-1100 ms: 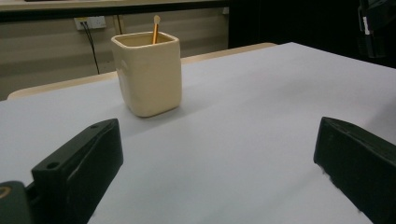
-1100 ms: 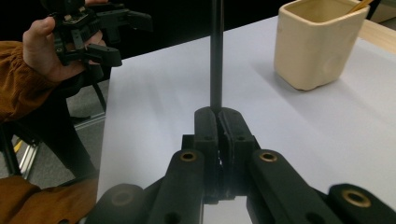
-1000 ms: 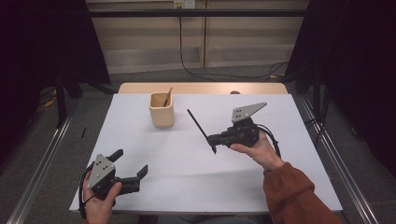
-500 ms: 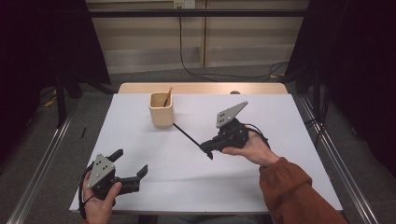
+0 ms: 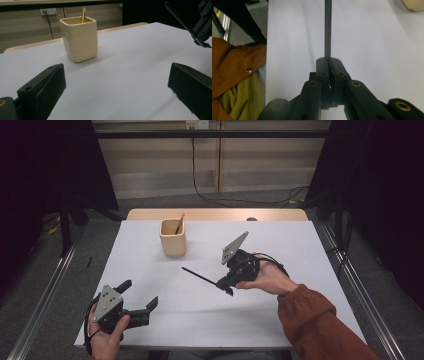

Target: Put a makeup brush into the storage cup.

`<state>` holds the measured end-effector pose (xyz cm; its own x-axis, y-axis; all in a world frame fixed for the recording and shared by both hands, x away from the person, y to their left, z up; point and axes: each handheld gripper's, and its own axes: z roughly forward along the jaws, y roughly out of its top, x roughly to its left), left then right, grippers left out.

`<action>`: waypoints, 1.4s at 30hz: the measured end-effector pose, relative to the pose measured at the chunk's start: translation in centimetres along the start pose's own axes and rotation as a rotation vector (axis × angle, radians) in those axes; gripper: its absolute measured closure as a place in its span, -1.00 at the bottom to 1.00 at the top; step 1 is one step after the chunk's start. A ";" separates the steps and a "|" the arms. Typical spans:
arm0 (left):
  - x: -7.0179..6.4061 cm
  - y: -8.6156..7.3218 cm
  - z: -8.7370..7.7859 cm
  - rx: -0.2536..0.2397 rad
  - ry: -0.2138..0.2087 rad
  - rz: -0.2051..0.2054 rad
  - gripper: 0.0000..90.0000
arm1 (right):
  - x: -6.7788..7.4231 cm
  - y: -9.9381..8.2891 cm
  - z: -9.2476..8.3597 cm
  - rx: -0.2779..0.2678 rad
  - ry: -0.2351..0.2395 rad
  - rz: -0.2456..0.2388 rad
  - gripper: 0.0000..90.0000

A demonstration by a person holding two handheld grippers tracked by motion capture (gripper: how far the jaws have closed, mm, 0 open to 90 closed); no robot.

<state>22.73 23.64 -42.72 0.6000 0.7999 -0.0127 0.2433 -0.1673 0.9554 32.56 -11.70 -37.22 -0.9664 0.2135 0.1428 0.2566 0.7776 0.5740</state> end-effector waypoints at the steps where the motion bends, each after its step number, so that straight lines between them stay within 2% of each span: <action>1: 0.0 0.0 0.0 0.000 0.000 0.001 -0.97 | 0.1 0.1 0.0 0.024 0.001 0.010 0.91; 4: 0.0 0.0 0.1 -0.001 -0.002 0.003 -0.97 | 0.1 0.3 0.4 0.095 -0.010 0.009 0.91; 7: -0.1 0.0 0.2 0.008 -0.006 0.001 -0.97 | -0.1 0.4 0.7 0.134 -0.026 0.020 0.91; 10: -0.1 0.0 0.2 0.008 -0.008 0.006 -0.97 | -0.1 0.3 1.1 0.168 -0.022 0.013 0.91; 13: 0.0 -0.1 0.3 0.008 -0.007 -0.003 -0.97 | 0.0 0.4 1.5 0.223 -0.013 0.012 0.91; 19: 0.0 -0.1 0.3 0.017 -0.004 0.001 -0.97 | 0.0 0.5 1.7 0.296 -0.016 -0.007 0.91; 22: 0.0 -0.1 0.3 0.013 -0.005 -0.001 -0.97 | 0.1 0.5 1.7 0.347 0.001 -0.026 0.91; 24: 0.1 -0.1 0.4 0.012 0.002 -0.003 -0.97 | 0.2 0.5 1.8 0.364 0.011 -0.053 0.91; 28: 0.3 0.0 0.6 0.009 0.006 -0.017 -0.97 | 0.3 0.5 1.9 0.397 0.012 -0.058 0.91; 33: -0.3 0.3 0.5 -0.004 -0.017 0.000 -0.96 | 0.2 0.2 2.0 0.369 0.018 -0.059 0.91; 36: -0.5 0.6 0.5 -0.011 -0.028 -0.002 -0.96 | 0.1 0.0 2.2 0.374 0.025 -0.051 0.91; 37: -0.6 0.8 0.4 -0.019 -0.036 -0.022 -0.96 | 0.1 -0.1 2.2 0.371 0.026 -0.041 0.91; 39: -0.3 1.1 0.3 -0.035 -0.082 -0.095 -0.96 | 0.1 -0.3 2.2 0.354 0.029 -0.040 0.91; 40: -0.1 1.5 0.2 -0.042 -0.089 -0.105 -0.94 | 0.0 -0.3 2.1 0.358 0.024 -0.032 0.91; 41: 0.0 1.7 0.1 -0.047 -0.067 -0.079 -0.94 | 0.0 -0.4 2.0 0.354 0.026 -0.026 0.91; 42: 0.0 1.9 0.0 -0.049 -0.035 -0.028 -0.95 | -0.1 -0.4 1.9 0.343 0.024 -0.024 0.91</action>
<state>23.23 23.34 -40.90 0.6197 0.7833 -0.0491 0.2232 -0.1159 0.9679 32.56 -10.92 -38.99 -0.9713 0.1817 0.1533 0.2184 0.9367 0.2735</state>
